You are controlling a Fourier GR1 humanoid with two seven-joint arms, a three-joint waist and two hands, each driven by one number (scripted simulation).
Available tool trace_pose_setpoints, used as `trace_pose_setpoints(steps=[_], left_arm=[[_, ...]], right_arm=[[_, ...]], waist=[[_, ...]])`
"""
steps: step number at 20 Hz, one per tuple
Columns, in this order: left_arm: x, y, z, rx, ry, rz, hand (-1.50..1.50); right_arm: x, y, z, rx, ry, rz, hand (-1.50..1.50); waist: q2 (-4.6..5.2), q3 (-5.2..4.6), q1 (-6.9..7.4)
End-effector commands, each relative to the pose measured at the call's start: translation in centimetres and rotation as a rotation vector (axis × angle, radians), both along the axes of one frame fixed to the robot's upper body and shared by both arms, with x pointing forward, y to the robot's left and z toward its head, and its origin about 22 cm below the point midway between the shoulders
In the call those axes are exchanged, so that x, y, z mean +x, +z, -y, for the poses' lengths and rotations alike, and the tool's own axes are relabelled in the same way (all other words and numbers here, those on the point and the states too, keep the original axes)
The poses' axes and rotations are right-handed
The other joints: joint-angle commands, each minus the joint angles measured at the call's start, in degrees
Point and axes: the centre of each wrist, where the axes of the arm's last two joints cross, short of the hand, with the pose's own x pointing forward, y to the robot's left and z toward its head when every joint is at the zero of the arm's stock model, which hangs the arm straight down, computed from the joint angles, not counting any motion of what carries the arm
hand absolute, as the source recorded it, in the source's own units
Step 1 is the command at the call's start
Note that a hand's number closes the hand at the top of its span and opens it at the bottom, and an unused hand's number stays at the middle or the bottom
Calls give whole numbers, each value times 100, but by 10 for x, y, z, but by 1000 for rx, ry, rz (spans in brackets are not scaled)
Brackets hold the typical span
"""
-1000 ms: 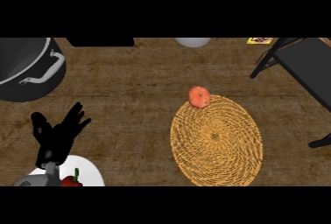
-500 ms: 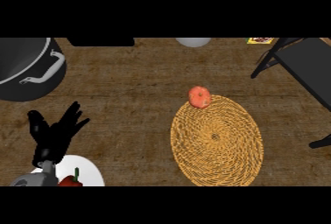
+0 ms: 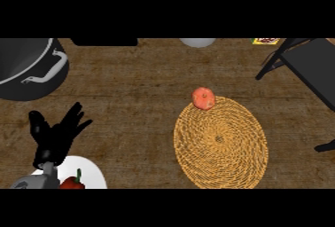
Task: Pick the lemon from the placemat and place it in the tiered shelf
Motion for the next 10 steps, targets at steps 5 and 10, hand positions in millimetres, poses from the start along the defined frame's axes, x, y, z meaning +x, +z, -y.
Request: trace_pose_setpoints(steps=[5, 10], left_arm=[[-3, -5, 4, 14, 10, -34, 0], [-17, -19, -3, 2, 12, -53, 0]], right_arm=[[-1, -5, 24, -25, 31, 40, 150], [-3, -22, 21, -26, 58, 17, 150]], waist=[[9, -18, -11], [-7, -19, -41]])
